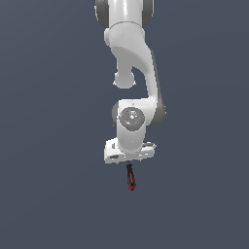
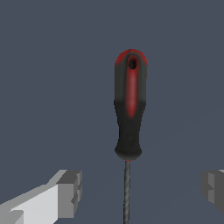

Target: Pick up the object and move it to a goal position.

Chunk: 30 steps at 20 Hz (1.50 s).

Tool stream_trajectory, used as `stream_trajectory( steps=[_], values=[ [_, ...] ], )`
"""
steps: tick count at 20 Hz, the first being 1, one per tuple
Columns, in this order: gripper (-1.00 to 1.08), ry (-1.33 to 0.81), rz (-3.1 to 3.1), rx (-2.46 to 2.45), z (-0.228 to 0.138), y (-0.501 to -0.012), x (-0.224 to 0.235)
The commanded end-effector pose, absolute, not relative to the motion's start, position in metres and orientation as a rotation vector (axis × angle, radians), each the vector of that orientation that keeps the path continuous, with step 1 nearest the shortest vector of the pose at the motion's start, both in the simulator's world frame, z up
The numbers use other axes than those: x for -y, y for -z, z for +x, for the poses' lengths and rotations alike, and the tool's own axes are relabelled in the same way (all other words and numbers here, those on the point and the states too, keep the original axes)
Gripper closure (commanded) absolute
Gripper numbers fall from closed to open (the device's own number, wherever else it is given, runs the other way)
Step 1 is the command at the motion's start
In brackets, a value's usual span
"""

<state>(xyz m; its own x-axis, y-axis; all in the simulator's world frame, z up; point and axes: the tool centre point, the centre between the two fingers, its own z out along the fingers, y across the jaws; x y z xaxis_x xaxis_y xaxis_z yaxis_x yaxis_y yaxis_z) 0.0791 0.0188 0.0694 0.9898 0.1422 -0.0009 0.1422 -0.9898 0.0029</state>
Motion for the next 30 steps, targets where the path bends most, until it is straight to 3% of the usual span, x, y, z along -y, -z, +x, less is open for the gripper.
stream_trajectory(
  steps=[1,22,23,30],
  values=[
    [-0.92,0.000,3.133,-0.226,0.081,-0.066,-0.019],
    [-0.92,0.000,3.133,-0.227,0.082,-0.015,-0.020],
    [1.08,0.000,3.133,-0.227,0.082,-0.015,-0.020],
    [1.08,0.000,3.133,-0.227,0.082,-0.015,-0.020]
  ],
)
